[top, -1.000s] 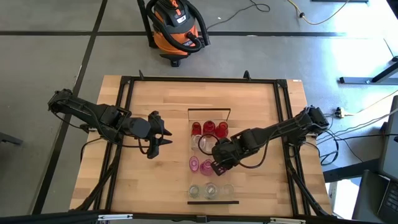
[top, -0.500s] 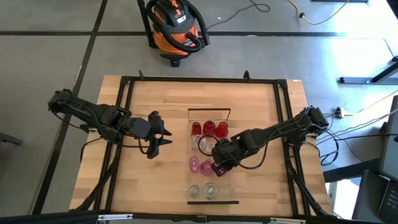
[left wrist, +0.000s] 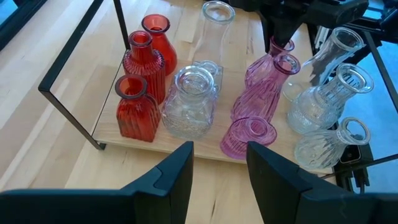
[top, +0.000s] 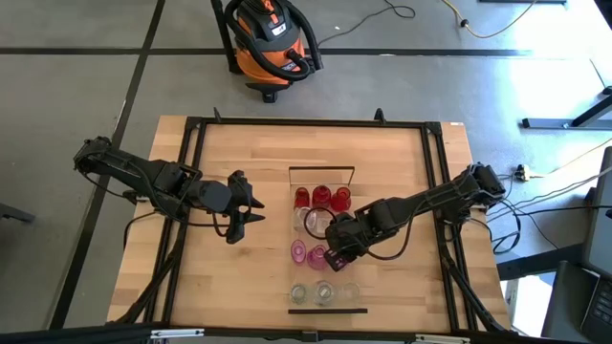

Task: Sort vases onto shelf
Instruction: Put the light violet vase on the shelf aligned with the other light violet vases

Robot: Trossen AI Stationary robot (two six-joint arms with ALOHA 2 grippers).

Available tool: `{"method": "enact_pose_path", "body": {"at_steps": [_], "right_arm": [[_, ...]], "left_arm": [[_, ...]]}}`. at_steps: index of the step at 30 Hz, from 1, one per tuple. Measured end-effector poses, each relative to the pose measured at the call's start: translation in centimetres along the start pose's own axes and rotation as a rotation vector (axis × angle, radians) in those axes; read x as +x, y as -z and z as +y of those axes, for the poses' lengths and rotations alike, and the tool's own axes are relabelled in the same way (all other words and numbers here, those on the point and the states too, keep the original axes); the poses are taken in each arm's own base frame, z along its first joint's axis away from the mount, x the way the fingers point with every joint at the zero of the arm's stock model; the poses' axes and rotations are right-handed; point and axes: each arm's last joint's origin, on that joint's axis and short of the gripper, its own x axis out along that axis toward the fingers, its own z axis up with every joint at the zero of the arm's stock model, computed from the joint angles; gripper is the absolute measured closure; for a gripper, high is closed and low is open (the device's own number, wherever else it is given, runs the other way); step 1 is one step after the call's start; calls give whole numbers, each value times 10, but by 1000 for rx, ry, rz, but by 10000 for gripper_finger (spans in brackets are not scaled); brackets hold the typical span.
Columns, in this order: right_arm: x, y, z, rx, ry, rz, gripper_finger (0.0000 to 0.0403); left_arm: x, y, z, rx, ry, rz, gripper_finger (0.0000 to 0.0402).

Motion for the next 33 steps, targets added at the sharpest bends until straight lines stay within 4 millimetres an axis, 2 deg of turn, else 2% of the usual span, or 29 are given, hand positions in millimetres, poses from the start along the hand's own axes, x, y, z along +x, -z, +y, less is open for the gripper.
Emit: {"method": "enact_pose_path", "body": {"at_steps": [10, 22, 33], "right_arm": [[0, 0, 1, -1, -6, -2, 369], [0, 0, 0, 4, -4, -9, 288], [-4, 2, -1, 4, -4, 10, 283]], "left_arm": [[0, 0, 0, 0, 0, 0, 259], [0, 0, 0, 0, 0, 0, 259], [0, 0, 0, -1, 4, 2, 259]]}}
